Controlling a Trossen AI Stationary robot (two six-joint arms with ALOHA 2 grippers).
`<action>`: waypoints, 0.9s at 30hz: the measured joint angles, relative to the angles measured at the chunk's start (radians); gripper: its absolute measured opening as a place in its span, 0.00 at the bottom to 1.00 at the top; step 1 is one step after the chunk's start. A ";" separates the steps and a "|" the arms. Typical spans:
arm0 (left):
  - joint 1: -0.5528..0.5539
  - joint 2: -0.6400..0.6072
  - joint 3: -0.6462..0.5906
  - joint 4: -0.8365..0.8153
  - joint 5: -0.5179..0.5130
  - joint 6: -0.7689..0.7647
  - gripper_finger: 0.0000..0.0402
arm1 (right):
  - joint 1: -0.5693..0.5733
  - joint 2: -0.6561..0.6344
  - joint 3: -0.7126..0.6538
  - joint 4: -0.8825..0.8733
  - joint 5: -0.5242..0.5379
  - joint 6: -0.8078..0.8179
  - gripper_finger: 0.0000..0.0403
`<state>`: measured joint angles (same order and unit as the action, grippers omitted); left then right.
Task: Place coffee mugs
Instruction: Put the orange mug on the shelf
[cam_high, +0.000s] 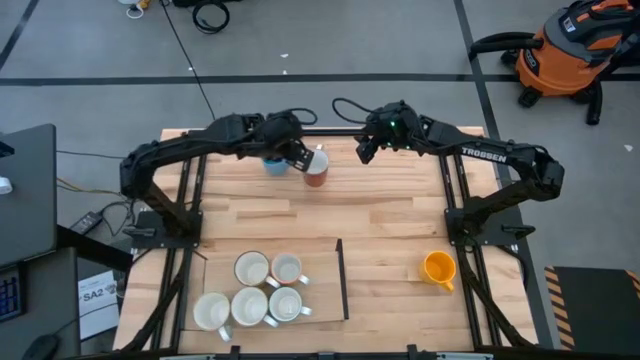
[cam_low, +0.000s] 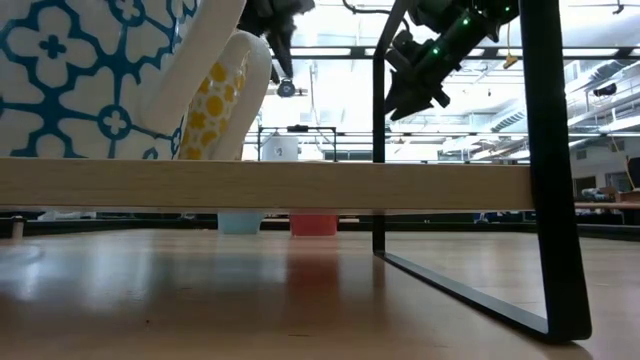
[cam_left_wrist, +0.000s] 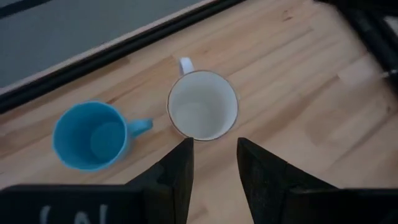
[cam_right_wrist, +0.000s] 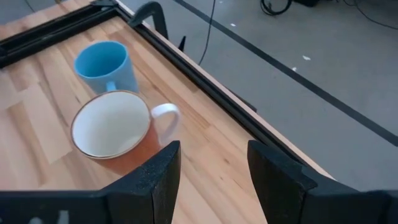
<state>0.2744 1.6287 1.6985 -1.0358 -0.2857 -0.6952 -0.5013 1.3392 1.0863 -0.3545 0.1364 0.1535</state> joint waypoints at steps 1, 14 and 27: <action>0.007 0.014 0.000 -0.001 0.001 0.000 0.32 | -0.002 0.000 0.000 -0.001 0.000 0.000 0.48; 0.067 0.200 0.000 0.030 0.090 -0.084 0.32 | -0.007 0.000 0.000 0.000 0.000 -0.045 0.48; 0.089 0.263 -0.007 0.019 0.115 -0.173 0.32 | -0.007 0.000 0.000 0.001 0.000 -0.045 0.48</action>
<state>0.3634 1.8919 1.6914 -1.0173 -0.1706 -0.8682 -0.5083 1.3392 1.0863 -0.3534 0.1360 0.1081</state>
